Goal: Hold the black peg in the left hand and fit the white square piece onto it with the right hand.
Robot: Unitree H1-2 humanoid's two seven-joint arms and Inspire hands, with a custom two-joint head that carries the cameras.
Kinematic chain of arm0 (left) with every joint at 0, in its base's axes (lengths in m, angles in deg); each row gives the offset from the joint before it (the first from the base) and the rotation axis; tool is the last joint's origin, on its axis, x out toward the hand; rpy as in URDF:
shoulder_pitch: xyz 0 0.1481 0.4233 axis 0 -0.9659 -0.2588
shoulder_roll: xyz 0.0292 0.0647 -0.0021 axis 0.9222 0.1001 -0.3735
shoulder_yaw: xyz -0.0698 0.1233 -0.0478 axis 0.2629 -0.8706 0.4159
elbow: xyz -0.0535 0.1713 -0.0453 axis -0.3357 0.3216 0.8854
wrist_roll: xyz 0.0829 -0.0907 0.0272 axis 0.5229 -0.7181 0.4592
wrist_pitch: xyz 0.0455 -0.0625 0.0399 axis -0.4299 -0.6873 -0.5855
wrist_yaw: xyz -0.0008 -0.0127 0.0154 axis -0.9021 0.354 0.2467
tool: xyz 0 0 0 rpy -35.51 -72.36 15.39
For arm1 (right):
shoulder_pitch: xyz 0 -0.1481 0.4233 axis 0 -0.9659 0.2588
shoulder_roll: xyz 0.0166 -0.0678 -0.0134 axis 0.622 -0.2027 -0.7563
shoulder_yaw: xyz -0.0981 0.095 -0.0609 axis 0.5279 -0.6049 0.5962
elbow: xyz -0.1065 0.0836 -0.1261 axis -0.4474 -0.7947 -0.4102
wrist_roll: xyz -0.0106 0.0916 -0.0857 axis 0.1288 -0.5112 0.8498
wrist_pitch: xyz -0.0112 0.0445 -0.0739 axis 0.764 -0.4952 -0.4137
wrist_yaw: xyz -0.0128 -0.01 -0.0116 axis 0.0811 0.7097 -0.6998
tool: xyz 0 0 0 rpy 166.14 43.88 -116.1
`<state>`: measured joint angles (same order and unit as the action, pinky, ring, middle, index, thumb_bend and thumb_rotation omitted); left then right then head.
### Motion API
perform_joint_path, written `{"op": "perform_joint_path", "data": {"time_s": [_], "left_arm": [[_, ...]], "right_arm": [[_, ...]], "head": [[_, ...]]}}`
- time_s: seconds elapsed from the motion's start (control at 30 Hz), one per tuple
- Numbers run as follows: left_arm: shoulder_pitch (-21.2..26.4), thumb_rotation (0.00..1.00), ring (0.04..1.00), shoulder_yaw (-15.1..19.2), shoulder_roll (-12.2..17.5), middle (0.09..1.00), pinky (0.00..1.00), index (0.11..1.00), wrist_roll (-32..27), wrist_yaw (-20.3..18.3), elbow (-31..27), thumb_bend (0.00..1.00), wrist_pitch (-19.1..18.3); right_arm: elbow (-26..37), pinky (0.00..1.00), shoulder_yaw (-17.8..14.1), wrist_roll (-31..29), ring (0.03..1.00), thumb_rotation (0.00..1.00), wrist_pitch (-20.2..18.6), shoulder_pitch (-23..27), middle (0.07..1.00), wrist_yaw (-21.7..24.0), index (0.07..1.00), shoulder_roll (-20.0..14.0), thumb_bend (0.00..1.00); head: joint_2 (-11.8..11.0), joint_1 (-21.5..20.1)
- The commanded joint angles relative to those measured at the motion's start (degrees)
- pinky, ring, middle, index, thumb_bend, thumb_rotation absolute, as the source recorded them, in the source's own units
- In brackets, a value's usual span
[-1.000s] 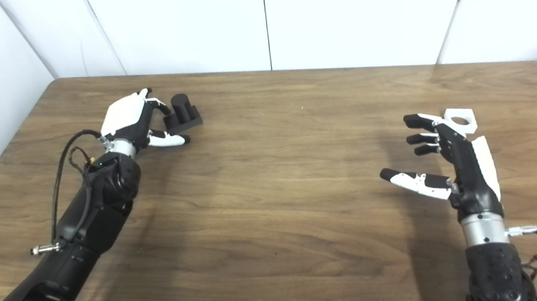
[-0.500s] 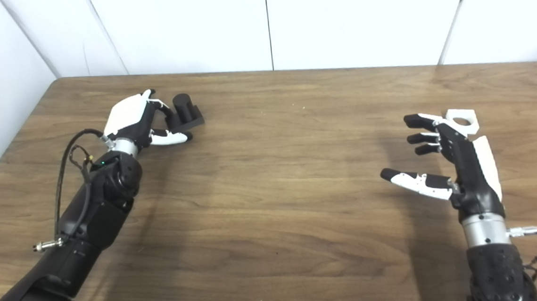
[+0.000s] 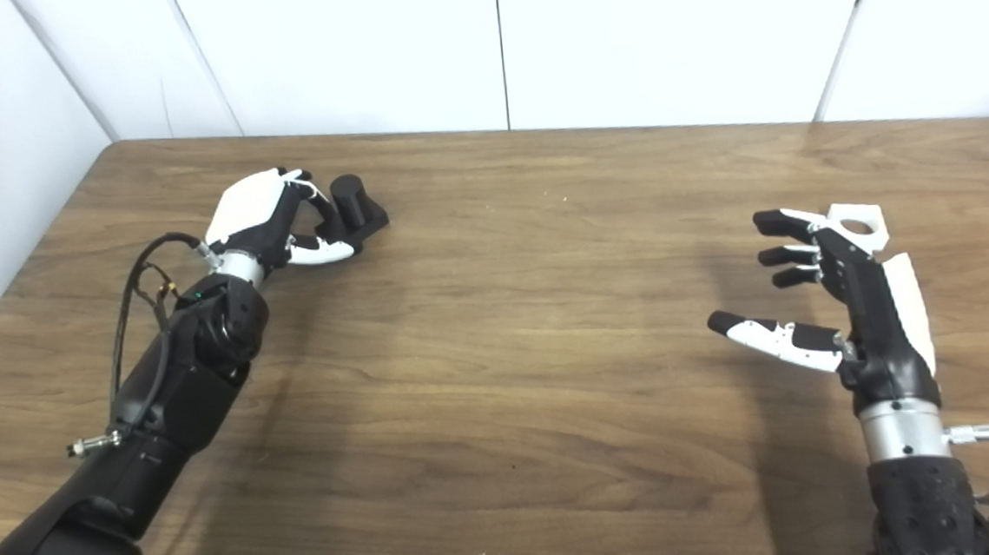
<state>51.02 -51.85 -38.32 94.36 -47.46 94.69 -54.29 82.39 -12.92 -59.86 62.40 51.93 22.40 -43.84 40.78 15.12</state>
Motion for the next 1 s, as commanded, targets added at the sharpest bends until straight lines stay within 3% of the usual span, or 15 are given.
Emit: {"op": "perform_joint_path", "data": {"time_s": [0.0,0.13,0.57,0.97], "left_arm": [[0.80,0.14,0.974,-0.67,1.13,0.905,1.00,0.505,0.27,-0.48,1.57,0.55,0.29],[0.88,0.08,0.973,-0.78,1.12,0.901,1.00,0.490,0.06,-0.69,1.49,0.51,0.25],[0.03,0.08,0.976,-0.73,1.17,0.904,1.00,0.487,-1.51,-2.40,-0.33,0.51,0.20],[-1.40,0.09,1.000,-0.98,2.54,0.943,1.00,0.490,-8.11,-6.63,-3.97,0.52,7.90]], "right_arm": [[2.12,0.58,-0.40,0.31,0.666,0.00,0.80,1.23,0.752,-0.48,0.720,-0.17,0.67],[1.84,0.58,-0.45,0.10,0.666,0.00,1.13,1.20,0.749,-0.56,0.715,-0.16,0.68],[1.38,0.58,-0.49,0.14,0.663,0.00,1.28,1.36,0.748,-0.67,0.714,-0.10,0.68],[1.12,0.58,-0.32,-0.01,0.664,0.00,0.95,1.72,0.750,-0.45,0.712,-0.03,0.68]], "head": [[0.09,-0.01],[0.23,0.00],[0.37,-0.04],[0.32,-0.25]]}}
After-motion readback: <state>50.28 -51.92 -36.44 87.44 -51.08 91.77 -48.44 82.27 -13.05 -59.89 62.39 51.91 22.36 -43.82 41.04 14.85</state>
